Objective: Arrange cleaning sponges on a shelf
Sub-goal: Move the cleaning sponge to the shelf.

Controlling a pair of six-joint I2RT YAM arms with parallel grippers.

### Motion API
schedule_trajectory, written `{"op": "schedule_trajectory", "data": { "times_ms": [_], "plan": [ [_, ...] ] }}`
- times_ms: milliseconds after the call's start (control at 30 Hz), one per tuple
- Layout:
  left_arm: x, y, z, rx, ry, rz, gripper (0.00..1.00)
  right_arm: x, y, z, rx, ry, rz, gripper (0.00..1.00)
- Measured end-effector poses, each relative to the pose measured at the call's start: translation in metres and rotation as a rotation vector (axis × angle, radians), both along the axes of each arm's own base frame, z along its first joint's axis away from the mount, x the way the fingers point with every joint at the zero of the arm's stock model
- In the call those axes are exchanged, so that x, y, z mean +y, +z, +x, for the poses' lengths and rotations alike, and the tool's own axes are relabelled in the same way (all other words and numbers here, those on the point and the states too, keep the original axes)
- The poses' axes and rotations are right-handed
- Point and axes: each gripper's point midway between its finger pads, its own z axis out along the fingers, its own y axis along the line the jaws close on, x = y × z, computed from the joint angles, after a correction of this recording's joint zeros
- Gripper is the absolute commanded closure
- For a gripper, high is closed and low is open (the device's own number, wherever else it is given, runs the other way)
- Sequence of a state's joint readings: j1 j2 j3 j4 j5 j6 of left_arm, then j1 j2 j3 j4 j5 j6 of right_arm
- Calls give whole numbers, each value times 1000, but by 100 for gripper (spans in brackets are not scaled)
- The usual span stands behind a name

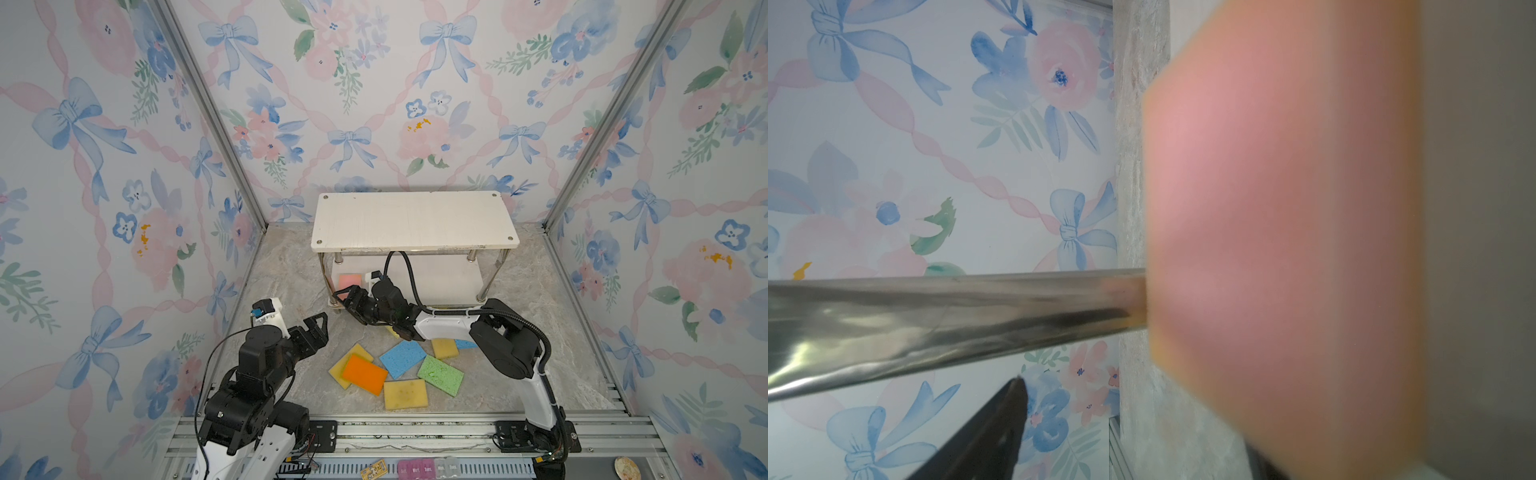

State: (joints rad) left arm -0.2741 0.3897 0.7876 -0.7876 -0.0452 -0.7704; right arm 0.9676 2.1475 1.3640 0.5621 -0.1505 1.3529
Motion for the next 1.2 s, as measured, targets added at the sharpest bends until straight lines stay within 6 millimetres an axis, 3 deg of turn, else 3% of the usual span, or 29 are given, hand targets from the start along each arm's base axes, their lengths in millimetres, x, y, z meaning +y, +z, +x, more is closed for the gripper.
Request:
{"op": "schedule_trajectory", "data": {
  "times_ms": [400, 600, 800, 900, 1067, 1200],
  "plan": [
    [0, 0, 0, 1, -1, 0, 7, -4, 0, 0, -7, 3, -4, 16],
    [-5, -16, -1, 37, -27, -5, 4, -36, -5, -38, -4, 46, -133, 13],
    [-18, -53, -6, 108, -88, -35, 3, -60, 37, -88, -99, 151, -274, 11],
    [-24, -73, -9, 153, -115, -61, 2, -82, 49, -109, -131, 198, -365, 11],
    [-39, -101, -10, 215, -162, -132, 2, -144, 36, -134, -126, 279, -589, 12],
    [-44, -119, -13, 281, -158, -182, 2, -173, 33, -159, -169, 437, -698, 7]
  ]
}}
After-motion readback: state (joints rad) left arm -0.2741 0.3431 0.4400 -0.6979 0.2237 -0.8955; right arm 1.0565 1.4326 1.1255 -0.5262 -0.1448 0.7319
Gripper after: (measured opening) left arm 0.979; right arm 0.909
